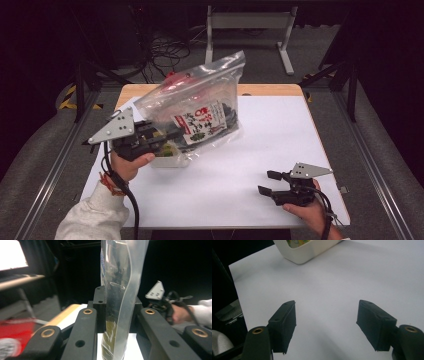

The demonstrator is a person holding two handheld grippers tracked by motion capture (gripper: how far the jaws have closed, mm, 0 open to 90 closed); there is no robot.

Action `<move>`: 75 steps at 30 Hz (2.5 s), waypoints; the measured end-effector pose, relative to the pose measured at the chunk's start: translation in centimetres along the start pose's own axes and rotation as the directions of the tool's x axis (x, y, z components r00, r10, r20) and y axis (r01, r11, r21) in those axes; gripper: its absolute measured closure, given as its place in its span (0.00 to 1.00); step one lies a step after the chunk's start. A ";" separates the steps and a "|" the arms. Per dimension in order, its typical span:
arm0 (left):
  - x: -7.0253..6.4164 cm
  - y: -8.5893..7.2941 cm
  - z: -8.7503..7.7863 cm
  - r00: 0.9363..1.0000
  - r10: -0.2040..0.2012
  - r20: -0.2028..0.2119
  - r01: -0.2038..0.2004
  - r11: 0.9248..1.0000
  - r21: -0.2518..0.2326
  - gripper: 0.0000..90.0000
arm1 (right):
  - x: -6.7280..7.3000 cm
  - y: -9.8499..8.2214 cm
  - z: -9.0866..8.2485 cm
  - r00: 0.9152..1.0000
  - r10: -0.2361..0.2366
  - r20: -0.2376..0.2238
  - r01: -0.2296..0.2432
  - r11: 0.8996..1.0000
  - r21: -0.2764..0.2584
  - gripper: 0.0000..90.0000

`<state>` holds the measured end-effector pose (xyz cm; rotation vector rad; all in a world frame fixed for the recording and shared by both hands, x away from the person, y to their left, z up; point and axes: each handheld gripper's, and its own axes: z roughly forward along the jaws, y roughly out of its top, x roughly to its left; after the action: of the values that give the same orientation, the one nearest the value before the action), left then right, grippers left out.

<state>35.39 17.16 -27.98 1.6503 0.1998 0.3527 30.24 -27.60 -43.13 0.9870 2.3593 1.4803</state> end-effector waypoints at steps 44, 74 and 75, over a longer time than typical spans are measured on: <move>10.8 -1.5 -8.4 0.925 -0.113 -0.362 0.092 0.993 -0.072 0.85 | 0.4 -1.1 1.8 1.000 0.007 -0.024 -0.005 0.997 0.076 0.33; 12.9 -10.3 -2.4 0.949 -0.195 -0.248 0.204 0.979 0.010 0.85 | 0.6 -1.6 2.3 0.999 -0.003 -0.045 0.008 0.993 0.114 0.33; 12.9 -10.3 -2.4 0.949 -0.186 -0.254 0.198 0.980 0.023 0.85 | 0.6 -1.6 2.3 0.999 -0.005 -0.042 0.010 0.993 0.115 0.33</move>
<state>47.39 24.91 -36.58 1.6152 0.5599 0.4094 30.19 -25.95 -45.52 0.9814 2.5004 1.3888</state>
